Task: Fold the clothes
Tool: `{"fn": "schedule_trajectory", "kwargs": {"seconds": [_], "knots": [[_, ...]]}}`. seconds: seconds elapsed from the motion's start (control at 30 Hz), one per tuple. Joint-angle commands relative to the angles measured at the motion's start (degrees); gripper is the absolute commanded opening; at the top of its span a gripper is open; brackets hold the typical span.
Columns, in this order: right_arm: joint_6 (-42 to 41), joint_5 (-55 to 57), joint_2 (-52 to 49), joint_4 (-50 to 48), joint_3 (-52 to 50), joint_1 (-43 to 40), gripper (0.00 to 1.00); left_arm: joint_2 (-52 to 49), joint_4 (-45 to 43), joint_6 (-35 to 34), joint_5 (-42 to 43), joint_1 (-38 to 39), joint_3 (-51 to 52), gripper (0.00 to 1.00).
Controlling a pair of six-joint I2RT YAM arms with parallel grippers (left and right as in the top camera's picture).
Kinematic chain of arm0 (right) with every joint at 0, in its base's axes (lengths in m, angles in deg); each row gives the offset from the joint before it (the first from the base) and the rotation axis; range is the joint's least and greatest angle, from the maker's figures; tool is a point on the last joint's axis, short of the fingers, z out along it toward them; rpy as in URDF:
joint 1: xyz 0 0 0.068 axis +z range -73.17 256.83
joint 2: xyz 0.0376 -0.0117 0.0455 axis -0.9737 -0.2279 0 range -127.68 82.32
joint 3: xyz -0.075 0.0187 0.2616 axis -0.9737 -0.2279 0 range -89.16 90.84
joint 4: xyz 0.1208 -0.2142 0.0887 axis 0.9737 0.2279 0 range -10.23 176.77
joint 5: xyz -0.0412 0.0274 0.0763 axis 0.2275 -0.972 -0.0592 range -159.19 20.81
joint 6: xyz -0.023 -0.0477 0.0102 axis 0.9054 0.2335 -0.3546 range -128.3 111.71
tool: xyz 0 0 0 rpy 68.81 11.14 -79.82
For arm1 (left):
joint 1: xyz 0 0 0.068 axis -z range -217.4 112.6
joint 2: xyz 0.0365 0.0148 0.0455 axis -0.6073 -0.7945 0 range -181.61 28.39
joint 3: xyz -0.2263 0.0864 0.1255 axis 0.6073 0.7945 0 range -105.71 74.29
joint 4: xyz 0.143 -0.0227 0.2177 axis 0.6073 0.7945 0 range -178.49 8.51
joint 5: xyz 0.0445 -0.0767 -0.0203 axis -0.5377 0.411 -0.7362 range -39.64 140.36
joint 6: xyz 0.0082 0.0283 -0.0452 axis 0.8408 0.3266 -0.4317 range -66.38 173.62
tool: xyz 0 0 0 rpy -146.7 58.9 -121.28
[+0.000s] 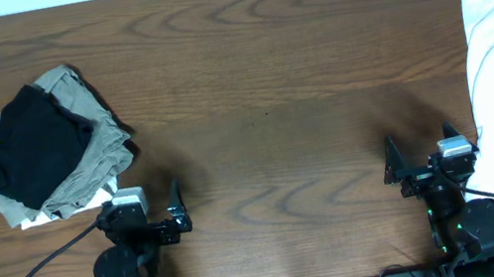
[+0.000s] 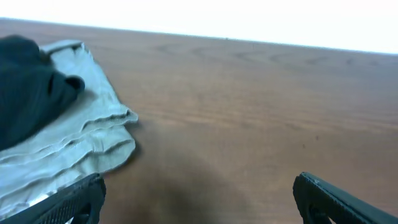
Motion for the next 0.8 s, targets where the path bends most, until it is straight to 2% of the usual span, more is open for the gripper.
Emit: {"fn": "schedule_trajectory", "kwargs": {"seconds": [0.0,0.2,0.77], "knots": [[1.05,-0.17,0.35,0.24,-0.04,-0.63,0.99,2.89,-3.10,0.79,-2.29,0.22,2.69,0.98],[1.05,-0.17,0.35,0.24,-0.04,-0.61,0.99,5.84,-7.37,0.79,-6.36,0.15,6.05,0.98],[1.05,-0.17,0.35,0.22,-0.04,-0.61,0.99,5.62,-6.56,0.76,-6.43,0.13,6.03,0.98]]}}
